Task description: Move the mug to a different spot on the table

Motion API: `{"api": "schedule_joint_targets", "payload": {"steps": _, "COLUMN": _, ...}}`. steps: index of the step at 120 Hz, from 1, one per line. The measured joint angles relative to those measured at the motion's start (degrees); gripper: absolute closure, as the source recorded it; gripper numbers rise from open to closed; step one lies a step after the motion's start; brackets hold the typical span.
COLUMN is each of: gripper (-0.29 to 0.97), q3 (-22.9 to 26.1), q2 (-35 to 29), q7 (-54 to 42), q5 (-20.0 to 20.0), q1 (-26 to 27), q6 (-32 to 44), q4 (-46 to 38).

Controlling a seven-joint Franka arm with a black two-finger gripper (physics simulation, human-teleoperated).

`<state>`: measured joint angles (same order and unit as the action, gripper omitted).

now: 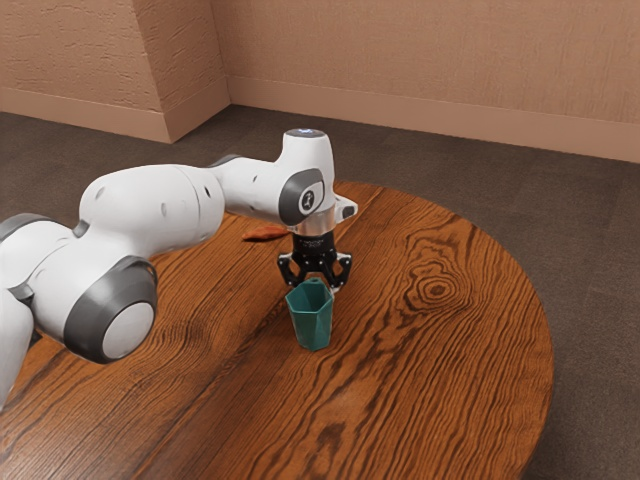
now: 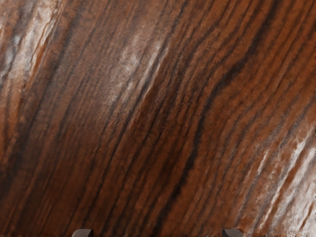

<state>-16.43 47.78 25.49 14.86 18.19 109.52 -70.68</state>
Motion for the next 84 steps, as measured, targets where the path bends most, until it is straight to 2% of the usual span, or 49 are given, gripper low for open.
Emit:
{"api": "schedule_joint_targets", "payload": {"steps": 27, "gripper": 0.54, "q3": 0.0, "q2": -0.1, "q7": -0.4, "q5": 0.3, "q1": 0.0, "q6": -0.9, "q4": -0.1}}
{"api": "schedule_joint_targets", "payload": {"steps": 84, "gripper": 0.64, "q3": -0.4, "q2": -1.2, "q7": -0.6, "q5": 1.5, "q1": -0.9, "q6": -4.7, "q4": 0.2}}
